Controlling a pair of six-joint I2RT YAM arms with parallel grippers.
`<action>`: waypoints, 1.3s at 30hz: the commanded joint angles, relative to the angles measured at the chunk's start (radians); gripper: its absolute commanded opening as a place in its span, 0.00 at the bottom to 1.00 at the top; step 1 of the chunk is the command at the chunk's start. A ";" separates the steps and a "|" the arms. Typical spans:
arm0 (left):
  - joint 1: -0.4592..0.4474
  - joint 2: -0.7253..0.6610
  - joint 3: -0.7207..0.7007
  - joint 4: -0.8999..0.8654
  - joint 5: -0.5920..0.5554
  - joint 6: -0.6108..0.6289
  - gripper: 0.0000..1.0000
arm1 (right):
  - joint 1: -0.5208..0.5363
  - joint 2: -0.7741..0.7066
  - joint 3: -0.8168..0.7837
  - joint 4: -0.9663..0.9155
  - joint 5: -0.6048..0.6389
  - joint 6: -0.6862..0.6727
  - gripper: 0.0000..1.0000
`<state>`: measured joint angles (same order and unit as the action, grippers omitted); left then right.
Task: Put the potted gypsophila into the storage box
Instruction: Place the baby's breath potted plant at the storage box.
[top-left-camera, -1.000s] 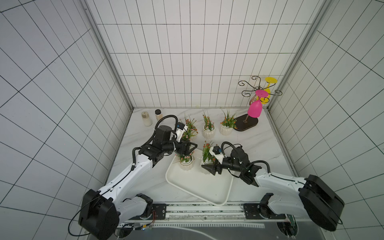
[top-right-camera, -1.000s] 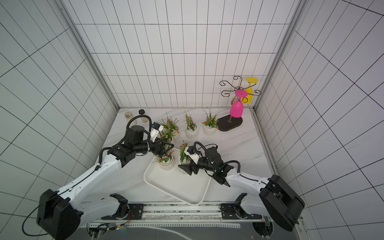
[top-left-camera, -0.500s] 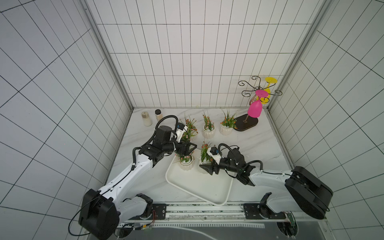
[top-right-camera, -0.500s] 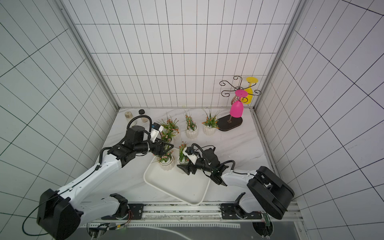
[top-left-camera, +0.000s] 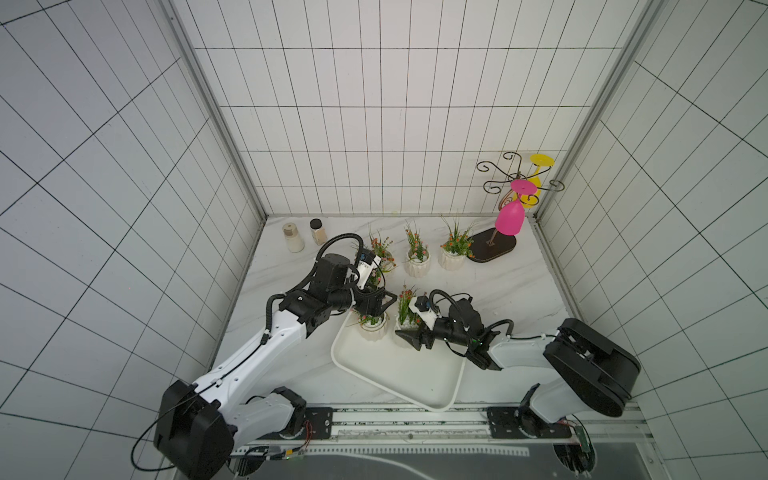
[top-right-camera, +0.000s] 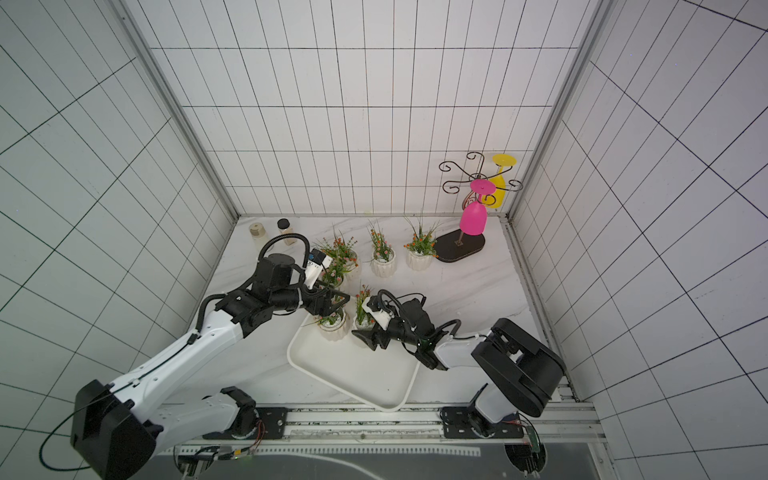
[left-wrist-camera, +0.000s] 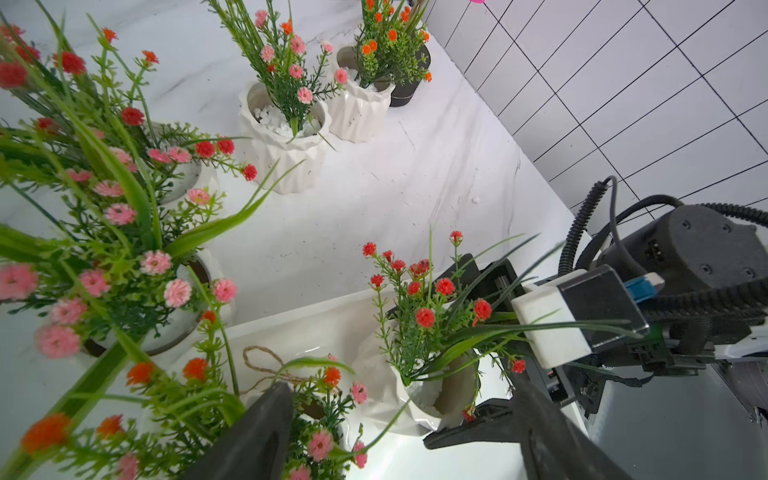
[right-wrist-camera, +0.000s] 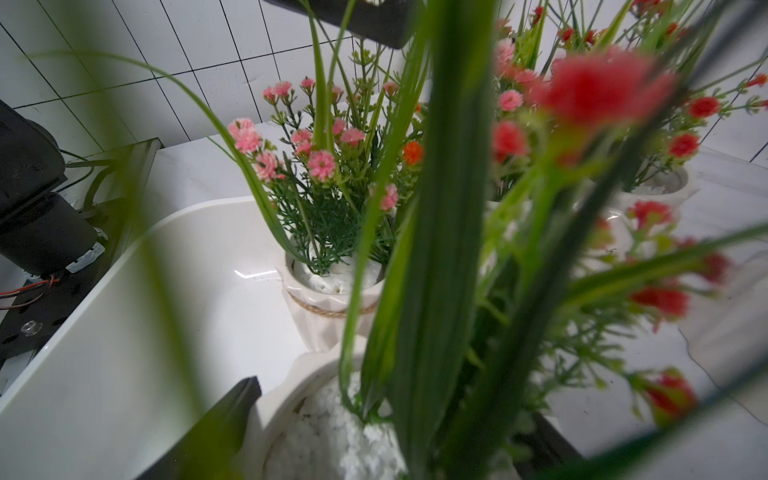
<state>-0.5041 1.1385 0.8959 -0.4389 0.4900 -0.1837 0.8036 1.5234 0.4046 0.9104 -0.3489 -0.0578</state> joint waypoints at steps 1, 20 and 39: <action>-0.002 -0.027 0.011 -0.024 -0.009 0.010 0.83 | 0.014 0.017 -0.001 0.130 0.012 -0.020 0.76; 0.013 -0.054 -0.049 0.023 0.008 0.038 0.84 | 0.020 0.155 0.039 0.248 0.037 -0.030 0.76; 0.050 -0.051 -0.055 0.034 0.026 0.036 0.84 | 0.020 0.252 0.110 0.276 0.011 -0.024 0.88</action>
<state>-0.4606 1.0832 0.8501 -0.4244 0.5026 -0.1642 0.8173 1.7630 0.4496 1.1660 -0.3290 -0.0750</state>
